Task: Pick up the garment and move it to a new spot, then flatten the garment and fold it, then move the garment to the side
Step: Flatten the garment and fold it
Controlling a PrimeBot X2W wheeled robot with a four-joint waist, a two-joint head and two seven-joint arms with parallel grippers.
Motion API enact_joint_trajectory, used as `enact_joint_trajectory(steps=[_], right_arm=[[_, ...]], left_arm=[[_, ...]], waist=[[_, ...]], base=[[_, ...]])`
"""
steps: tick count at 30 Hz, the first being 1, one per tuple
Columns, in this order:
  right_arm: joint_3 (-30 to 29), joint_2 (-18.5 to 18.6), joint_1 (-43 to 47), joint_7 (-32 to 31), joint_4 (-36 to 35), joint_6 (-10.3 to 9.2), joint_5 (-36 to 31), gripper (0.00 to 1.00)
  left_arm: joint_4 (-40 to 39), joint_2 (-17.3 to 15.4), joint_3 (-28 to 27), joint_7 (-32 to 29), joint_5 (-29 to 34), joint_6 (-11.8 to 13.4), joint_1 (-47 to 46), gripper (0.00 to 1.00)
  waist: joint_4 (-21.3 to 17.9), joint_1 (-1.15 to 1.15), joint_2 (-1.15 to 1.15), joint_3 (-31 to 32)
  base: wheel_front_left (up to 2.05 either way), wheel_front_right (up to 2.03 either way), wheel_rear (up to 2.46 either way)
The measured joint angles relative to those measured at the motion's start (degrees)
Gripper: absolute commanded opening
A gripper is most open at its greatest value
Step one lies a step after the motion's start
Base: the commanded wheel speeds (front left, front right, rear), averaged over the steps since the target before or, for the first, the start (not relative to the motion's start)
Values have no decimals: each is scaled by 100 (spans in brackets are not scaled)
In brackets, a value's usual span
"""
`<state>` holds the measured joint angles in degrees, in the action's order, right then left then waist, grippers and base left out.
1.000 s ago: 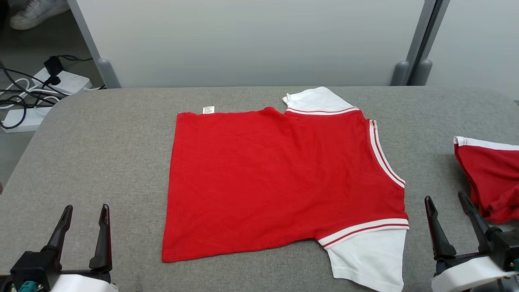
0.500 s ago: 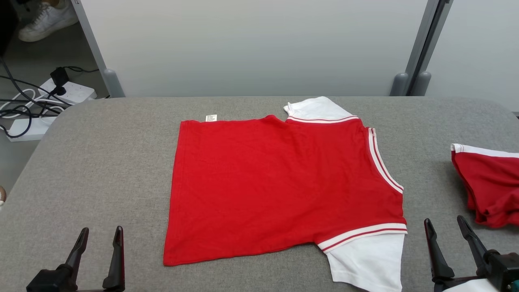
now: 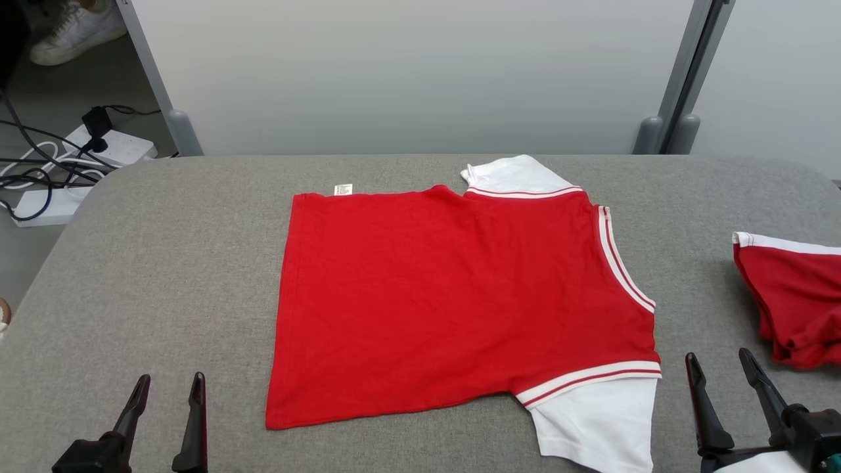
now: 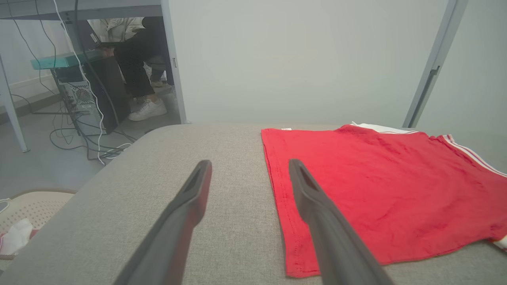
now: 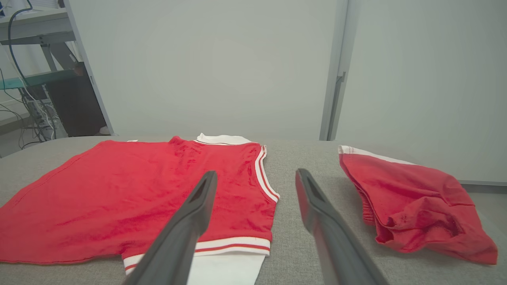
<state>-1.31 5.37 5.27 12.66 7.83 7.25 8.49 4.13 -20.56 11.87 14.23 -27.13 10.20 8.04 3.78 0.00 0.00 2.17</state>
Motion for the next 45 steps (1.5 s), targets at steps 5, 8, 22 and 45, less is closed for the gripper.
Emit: enact_joint_trajectory(steps=[5, 8, 22, 45], right_arm=[[1, 1, 0, 0, -1, 0, 0, 100], [1, 2, 0, 0, -10, 0, 0, 100], [382, -11, 238, -630, 20, 0, 77, 100], [803, 52, 298, -1336, 394, 0, 375, 100]], left_arm=[[21, 29, -1, 0, 1, 0, -1, 100], [21, 43, -1, 0, 38, 1, -1, 100], [323, 205, 291, -669, -337, -313, -107, 100], [1756, 491, 565, -1272, -875, -884, -1238, 100]], waist=[[0, 0, 0, -25], [3, 0, 0, -40], [-4, 0, 0, -419], [-210, 0, 0, -1357]], base=[[0, 0, 0], [0, 0, 0], [0, 0, 0], [0, 0, 0]])
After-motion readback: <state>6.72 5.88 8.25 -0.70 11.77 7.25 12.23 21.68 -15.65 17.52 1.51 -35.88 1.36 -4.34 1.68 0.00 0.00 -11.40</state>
